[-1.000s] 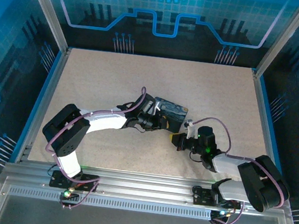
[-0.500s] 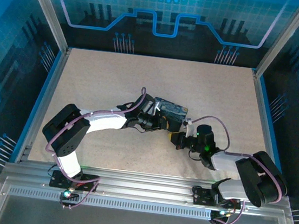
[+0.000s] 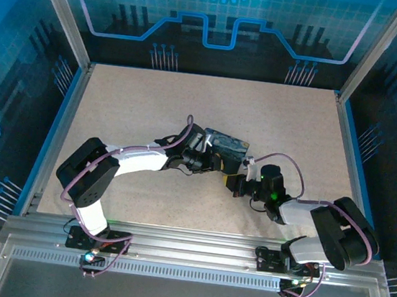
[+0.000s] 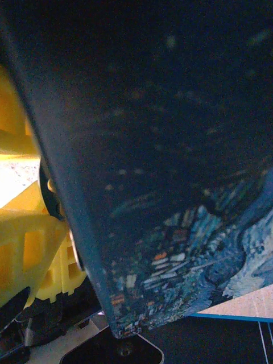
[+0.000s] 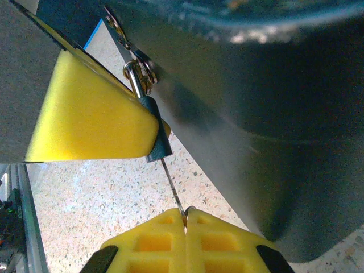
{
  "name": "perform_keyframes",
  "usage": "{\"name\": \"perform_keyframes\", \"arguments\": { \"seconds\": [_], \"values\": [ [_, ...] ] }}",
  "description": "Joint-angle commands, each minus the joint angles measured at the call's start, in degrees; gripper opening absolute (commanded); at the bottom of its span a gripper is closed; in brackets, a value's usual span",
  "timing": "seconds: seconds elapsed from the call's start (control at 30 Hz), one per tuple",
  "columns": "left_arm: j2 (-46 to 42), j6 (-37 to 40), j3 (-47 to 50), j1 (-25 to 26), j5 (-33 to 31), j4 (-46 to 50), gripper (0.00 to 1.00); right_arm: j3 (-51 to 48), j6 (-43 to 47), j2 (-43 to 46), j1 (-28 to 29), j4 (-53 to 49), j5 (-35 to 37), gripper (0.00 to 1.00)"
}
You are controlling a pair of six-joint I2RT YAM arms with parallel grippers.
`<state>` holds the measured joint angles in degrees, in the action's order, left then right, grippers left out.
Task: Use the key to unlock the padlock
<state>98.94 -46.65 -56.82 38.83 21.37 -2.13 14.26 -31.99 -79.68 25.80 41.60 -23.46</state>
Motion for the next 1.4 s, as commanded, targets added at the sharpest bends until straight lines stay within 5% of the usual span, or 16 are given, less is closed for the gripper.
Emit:
{"name": "perform_keyframes", "arguments": {
  "seconds": [0.0, 1.37],
  "values": [
    [-1.2, -0.7, 0.7, -0.2, 1.6, -1.6, 0.22, 0.9, 0.0, 0.6, -0.6, 0.7, -0.7, 0.0],
    [-1.8, -1.3, 1.1, -0.4, 2.3, -1.7, 0.22, 2.7, -0.2, -2.8, 0.8, 6.0, 1.5, 0.0]
  ]
}}
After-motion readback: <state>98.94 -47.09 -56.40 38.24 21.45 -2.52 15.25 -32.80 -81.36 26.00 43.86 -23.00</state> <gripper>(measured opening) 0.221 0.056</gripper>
